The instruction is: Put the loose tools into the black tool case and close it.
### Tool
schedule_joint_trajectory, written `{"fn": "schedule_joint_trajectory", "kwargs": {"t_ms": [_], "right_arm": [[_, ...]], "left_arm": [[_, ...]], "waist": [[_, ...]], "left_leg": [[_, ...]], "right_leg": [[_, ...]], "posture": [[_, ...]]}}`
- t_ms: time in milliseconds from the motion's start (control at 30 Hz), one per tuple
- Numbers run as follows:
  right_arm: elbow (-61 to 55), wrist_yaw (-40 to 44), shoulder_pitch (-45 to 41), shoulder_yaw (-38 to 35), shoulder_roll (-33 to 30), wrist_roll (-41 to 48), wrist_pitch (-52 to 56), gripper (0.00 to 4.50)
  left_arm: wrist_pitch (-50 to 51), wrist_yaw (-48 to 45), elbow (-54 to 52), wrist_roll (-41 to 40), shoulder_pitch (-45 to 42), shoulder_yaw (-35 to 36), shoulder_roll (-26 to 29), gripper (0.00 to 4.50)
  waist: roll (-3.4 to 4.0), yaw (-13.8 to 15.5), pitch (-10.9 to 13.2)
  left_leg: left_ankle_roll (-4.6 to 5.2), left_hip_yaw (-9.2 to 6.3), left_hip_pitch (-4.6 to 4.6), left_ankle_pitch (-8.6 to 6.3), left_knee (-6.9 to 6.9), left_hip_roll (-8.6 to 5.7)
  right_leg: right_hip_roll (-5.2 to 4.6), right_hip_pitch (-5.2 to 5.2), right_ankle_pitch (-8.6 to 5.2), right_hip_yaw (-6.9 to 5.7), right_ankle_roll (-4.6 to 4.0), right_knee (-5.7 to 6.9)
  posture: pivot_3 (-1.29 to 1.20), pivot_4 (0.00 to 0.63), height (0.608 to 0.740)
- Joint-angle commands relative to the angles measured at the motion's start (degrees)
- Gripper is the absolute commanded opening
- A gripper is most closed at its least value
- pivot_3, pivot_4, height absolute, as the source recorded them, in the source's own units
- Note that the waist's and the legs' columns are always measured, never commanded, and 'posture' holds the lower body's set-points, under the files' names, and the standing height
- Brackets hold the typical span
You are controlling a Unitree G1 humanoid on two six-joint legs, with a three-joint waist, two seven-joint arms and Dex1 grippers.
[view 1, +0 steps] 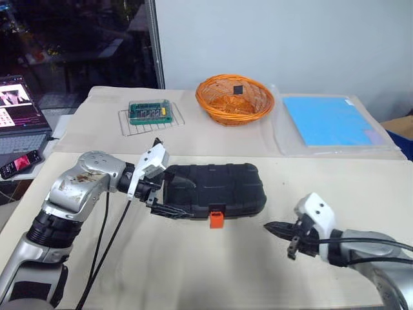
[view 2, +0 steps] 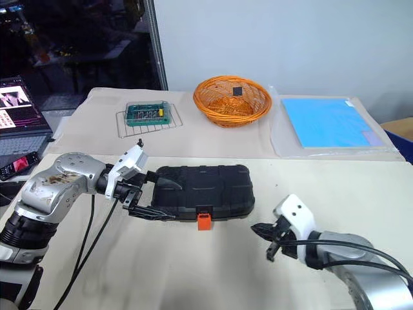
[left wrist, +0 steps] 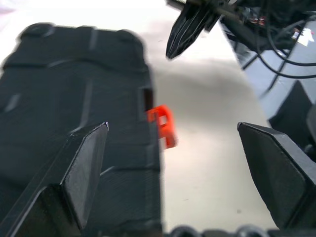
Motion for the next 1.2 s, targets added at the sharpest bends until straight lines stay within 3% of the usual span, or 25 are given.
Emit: {"fn": "schedule_joint_trajectory", "kwargs": {"t_ms": [33,167,267,400,467,667,700,833,967,1200], "right_arm": [[6.2,-3.8,-7.8,7.6,1.9,-3.5,-2.0,0.04],[17.3,-7.9,-16.3,12.6,4.8,-8.5,-5.2,0.04],[24.5,-10.4,-21.6,13.7,6.5,-11.7,-8.7,0.04],[34.3,-12.6,-28.1,13.9,9.1,-15.0,-14.9,0.04],[39.2,-11.7,-31.4,14.3,10.2,-15.5,-18.0,0.04],[31.8,-7.7,-25.8,10.8,6.8,-12.0,-14.2,0.04],[29.1,-7.4,-24.0,9.4,6.5,-10.5,-12.8,0.59],[15.9,-8.3,-17.1,5.1,8.7,-3.0,-5.2,1.84],[11.2,-13.4,-16.3,8.1,13.2,-2.7,-1.5,3.15],[15.1,-21.2,-19.0,13.1,20.6,-6.6,-2.3,3.15]], "left_arm": [[-1.4,-2.1,-1.3,-0.4,0.6,1.0,1.6,4.5],[-1.5,-1.8,-2.1,-0.3,1.4,1.4,1.7,4.5],[-1.1,0.0,-2.4,-0.2,1.8,1.9,1.2,4.5],[-1.2,3.8,-1.7,1.2,1.8,1.5,-0.4,4.5],[-2.1,7.5,-0.3,3.4,1.1,0.6,-2.6,4.5],[-1.2,8.7,0.5,6.4,0.8,-2.8,-3.9,4.5],[-0.9,8.3,0.6,7.3,1.1,-4.1,-3.4,4.5],[1.9,8.4,3.0,10.5,1.7,-8.6,-2.8,4.5],[1.4,7.9,3.1,10.9,2.0,-9.4,-2.9,4.5],[0.6,6.9,3.2,11.3,2.1,-9.0,-2.5,4.5]], "waist": [[-0.01,-0.3,0.0],[-0.01,-0.3,0.0],[-0.01,-0.3,0.0],[-0.01,-0.3,0.0],[0.0,-0.3,0.0],[-0.01,0.0,0.0],[0.0,0.1,0.0],[0.04,0.3,-0.1],[0.2,-0.1,-0.2],[0.28,-0.4,-0.2]], "left_leg": [[-0.13,0.0,0.06,0.01,0.0,0.03],[-0.59,0.05,0.09,-0.07,0.0,0.06],[-0.03,0.12,-0.17,0.26,0.0,-0.01],[0.03,0.17,-0.33,0.27,0.0,-0.01],[0.04,0.16,-0.33,0.26,0.0,-0.01],[0.09,0.14,-0.36,0.23,-0.04,-0.02],[0.08,0.15,-0.36,0.22,-0.04,-0.02],[0.11,0.15,-0.37,0.14,-0.07,-0.05],[0.12,0.18,-0.02,0.05,-0.08,0.03],[-0.42,0.15,0.69,-0.2,-0.21,0.04]], "right_leg": [[0.0,0.01,0.01,0.0,-0.02,0.0],[-0.07,-0.05,0.12,-0.06,-0.14,0.08],[-0.09,-0.34,0.25,0.01,-0.19,0.12],[-0.02,-0.44,0.53,0.03,-0.52,0.11],[0.03,-0.41,0.66,0.02,-0.22,0.07],[0.05,-0.4,0.6,0.02,-0.06,0.06],[0.05,-0.41,0.59,0.02,-0.05,0.06],[0.02,-0.38,0.54,0.05,0.02,0.01],[0.06,-0.11,0.31,0.1,0.32,0.05],[-0.11,0.47,0.11,0.06,-0.07,0.0]], "posture": [[0.0,0.15,0.74],[0.0,0.15,0.74],[0.0,0.15,0.74],[0.0,0.15,0.74],[0.0,0.15,0.74],[0.0,0.15,0.74],[0.0,0.15,0.74],[0.0,0.15,0.74],[0.0,0.15,0.74],[0.0,0.15,0.74]]}}
